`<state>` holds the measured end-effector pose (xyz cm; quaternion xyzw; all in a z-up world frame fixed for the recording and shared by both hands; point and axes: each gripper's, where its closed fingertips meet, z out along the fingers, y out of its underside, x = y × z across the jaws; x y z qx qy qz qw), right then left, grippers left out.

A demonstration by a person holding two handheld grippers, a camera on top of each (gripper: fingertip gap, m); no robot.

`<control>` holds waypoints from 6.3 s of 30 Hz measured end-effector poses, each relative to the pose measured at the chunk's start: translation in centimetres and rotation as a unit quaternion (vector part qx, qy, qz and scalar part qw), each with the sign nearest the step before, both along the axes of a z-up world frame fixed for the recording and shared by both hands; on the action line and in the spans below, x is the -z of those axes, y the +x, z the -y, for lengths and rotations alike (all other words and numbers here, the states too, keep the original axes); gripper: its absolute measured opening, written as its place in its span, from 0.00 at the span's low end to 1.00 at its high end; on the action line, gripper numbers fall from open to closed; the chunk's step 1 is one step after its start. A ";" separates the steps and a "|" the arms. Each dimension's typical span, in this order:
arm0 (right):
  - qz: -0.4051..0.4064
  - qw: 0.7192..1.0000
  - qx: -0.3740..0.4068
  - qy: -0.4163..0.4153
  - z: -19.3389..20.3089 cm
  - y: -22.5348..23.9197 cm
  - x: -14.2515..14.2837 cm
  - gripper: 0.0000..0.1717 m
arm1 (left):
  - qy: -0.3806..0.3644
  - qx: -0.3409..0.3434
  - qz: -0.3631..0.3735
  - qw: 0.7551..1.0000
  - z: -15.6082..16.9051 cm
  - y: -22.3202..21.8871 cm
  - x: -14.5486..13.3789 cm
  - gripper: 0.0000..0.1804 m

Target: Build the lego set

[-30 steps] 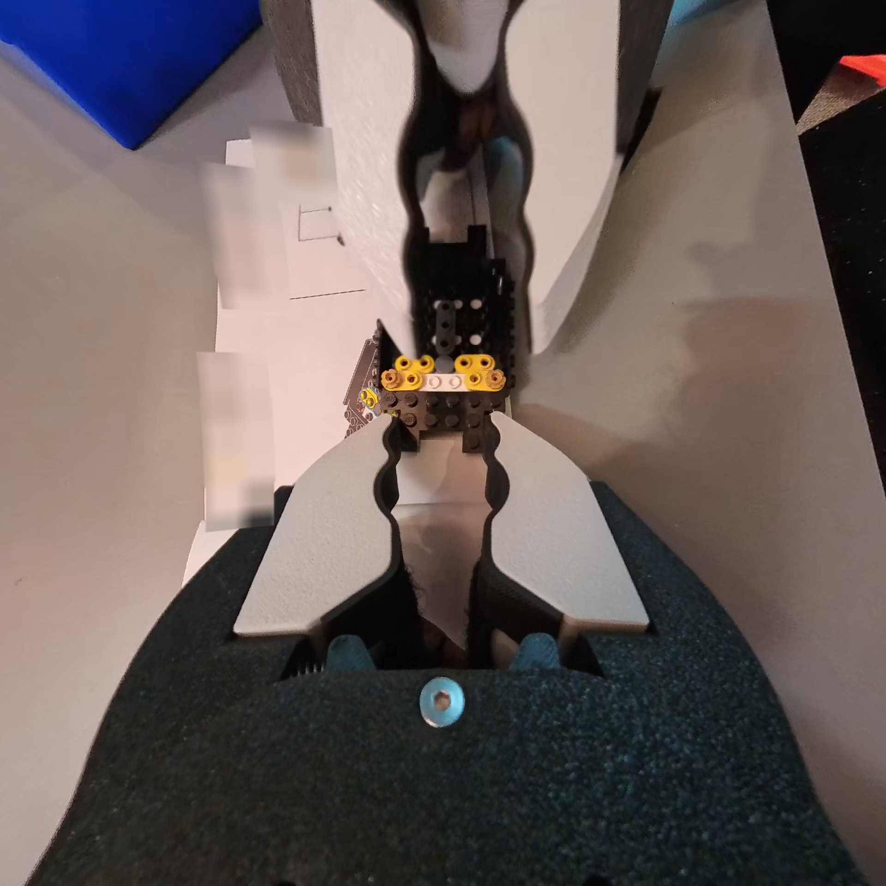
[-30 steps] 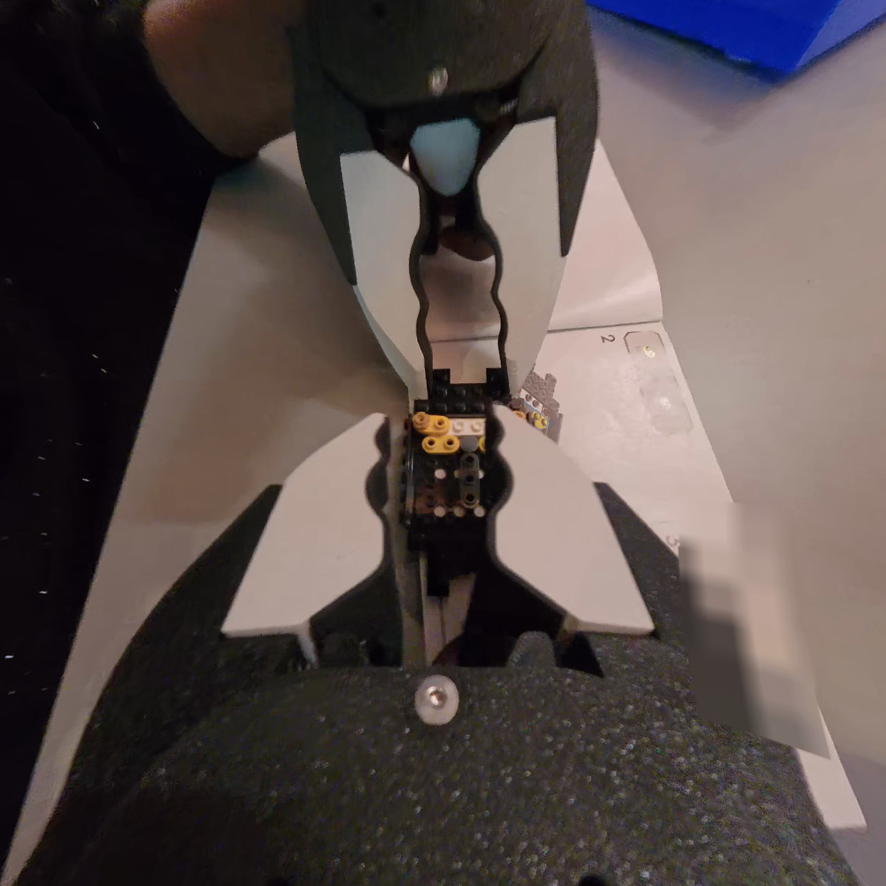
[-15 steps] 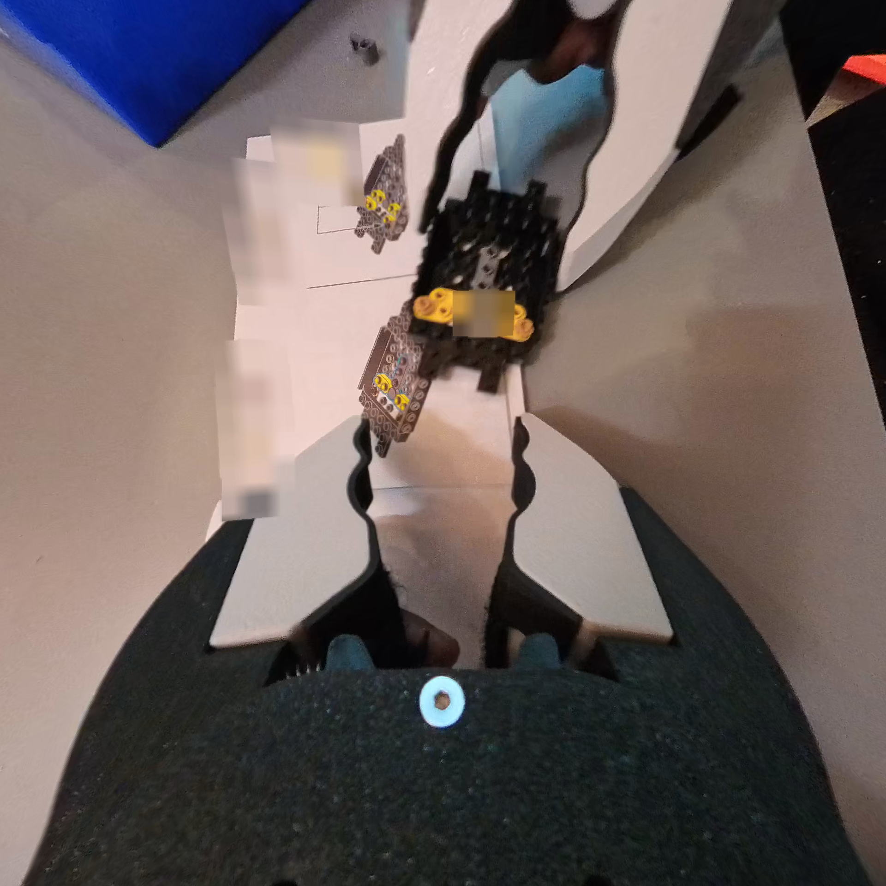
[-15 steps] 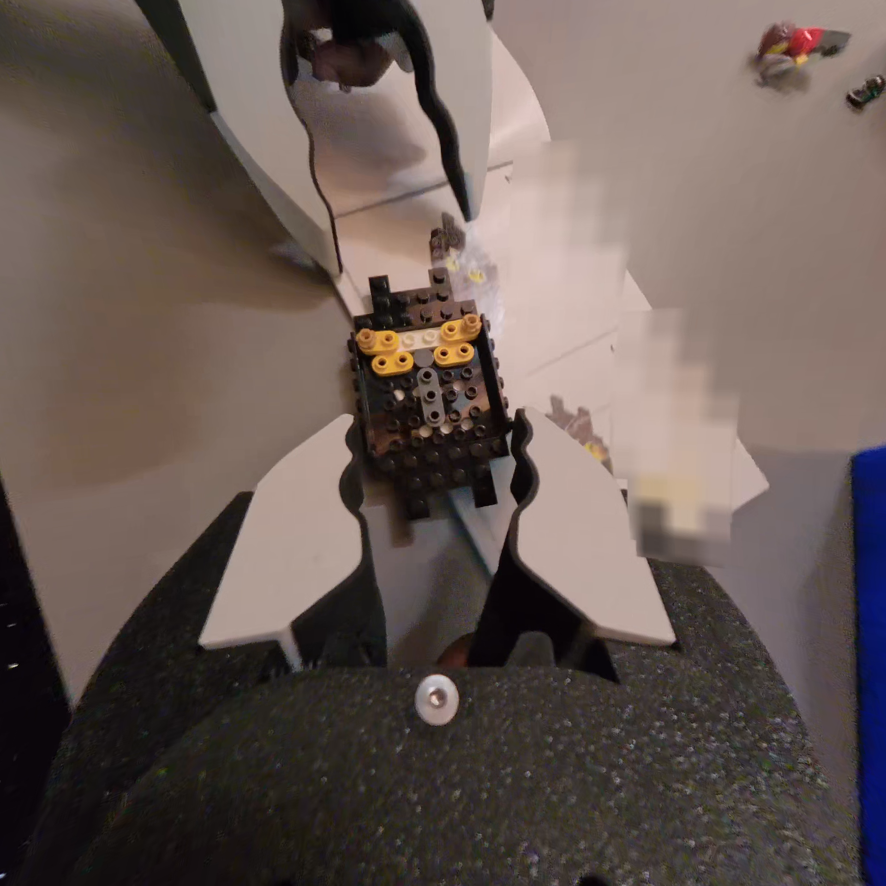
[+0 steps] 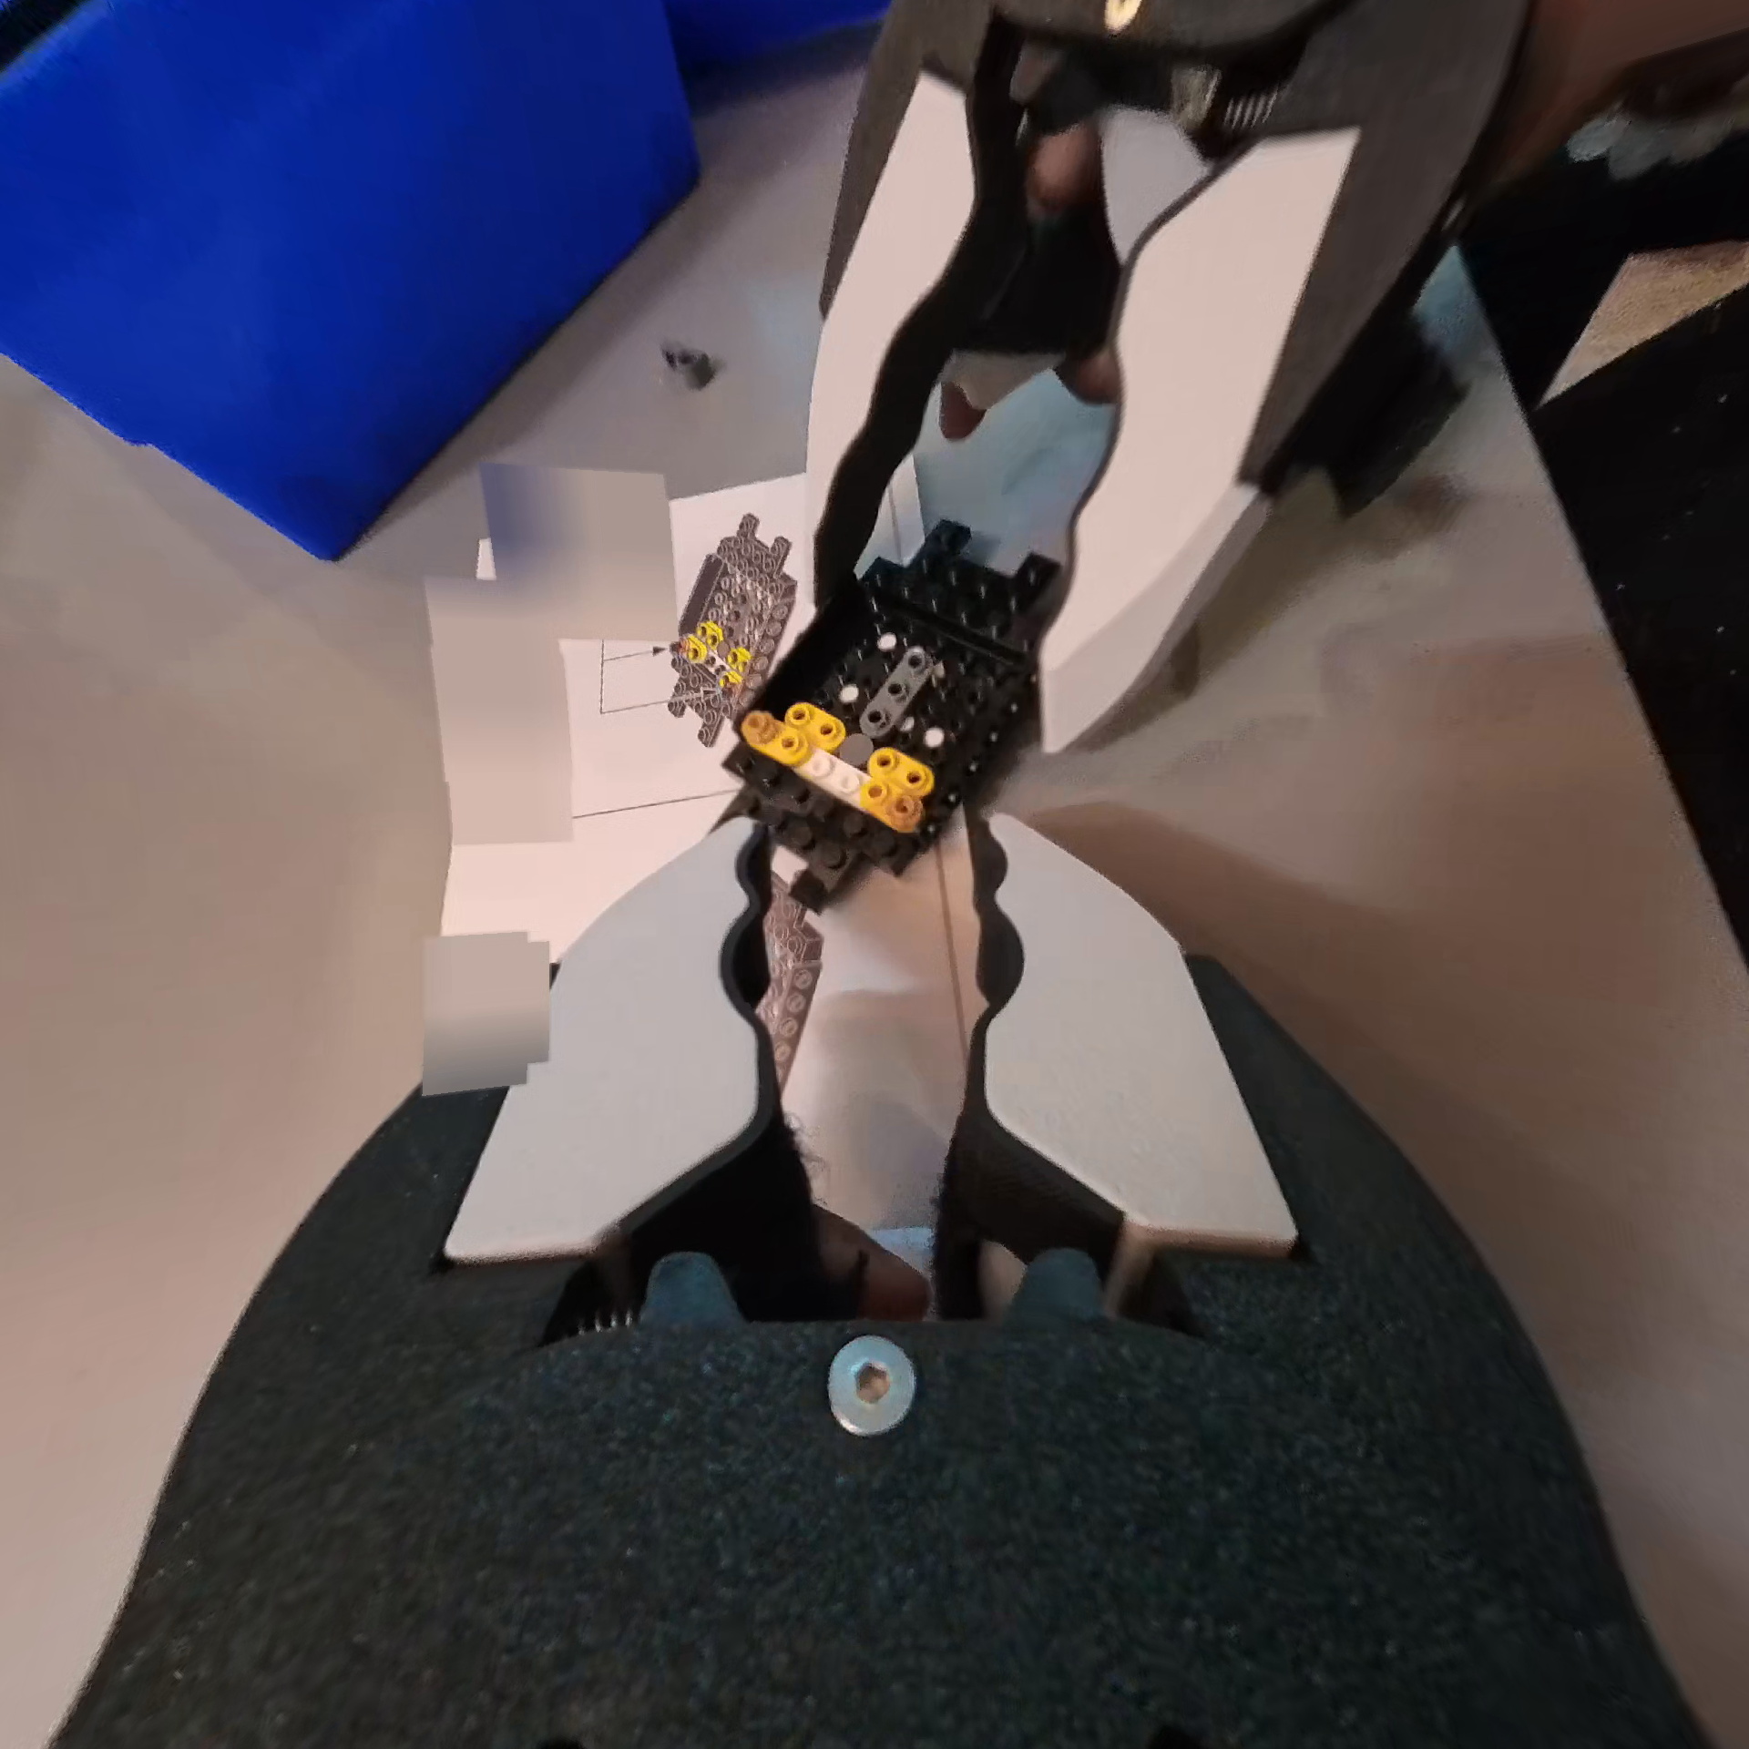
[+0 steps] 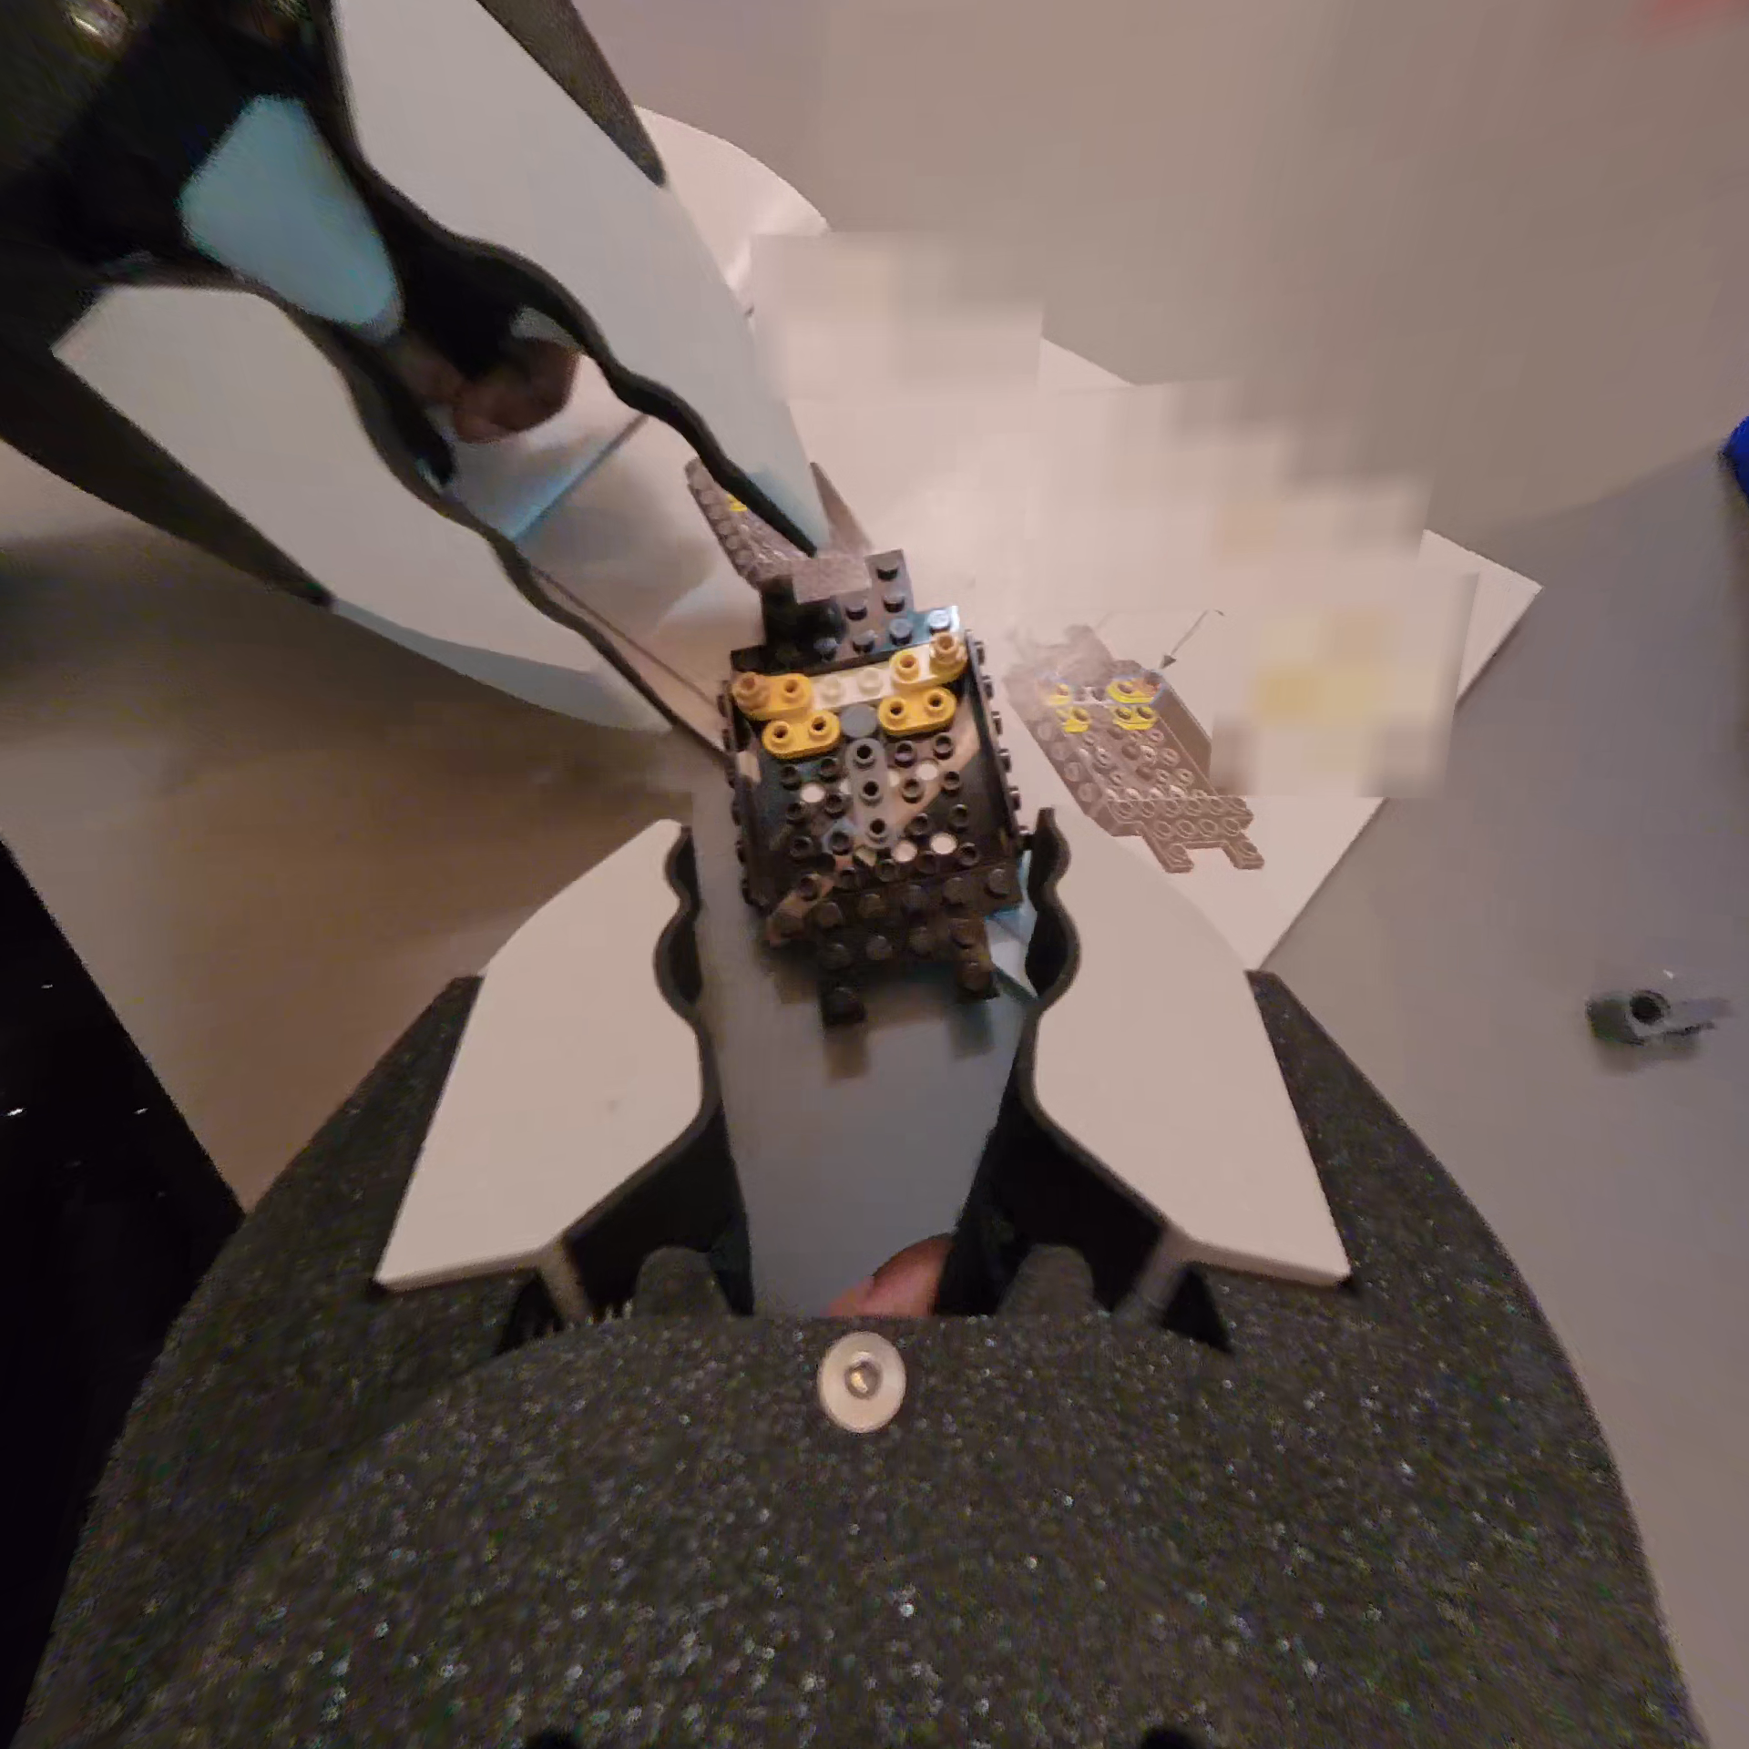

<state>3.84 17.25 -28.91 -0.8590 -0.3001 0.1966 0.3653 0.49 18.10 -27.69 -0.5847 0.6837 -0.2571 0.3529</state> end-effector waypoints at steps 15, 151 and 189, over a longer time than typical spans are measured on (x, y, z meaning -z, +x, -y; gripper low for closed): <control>0.053 0.995 -0.081 -0.012 -0.3 2.3 -3.9 0.08 | -0.036 -0.043 -0.009 0.998 -0.9 -0.3 0.8 0.16; 0.043 0.983 -0.177 0.007 0.0 0.4 -2.8 0.43 | -0.035 -0.087 -0.048 0.994 -1.6 -1.1 0.6 0.30; 0.075 0.987 -0.135 -0.044 -0.1 0.5 0.3 0.33 | -0.055 -0.052 -0.024 0.997 -1.1 -1.3 1.2 0.13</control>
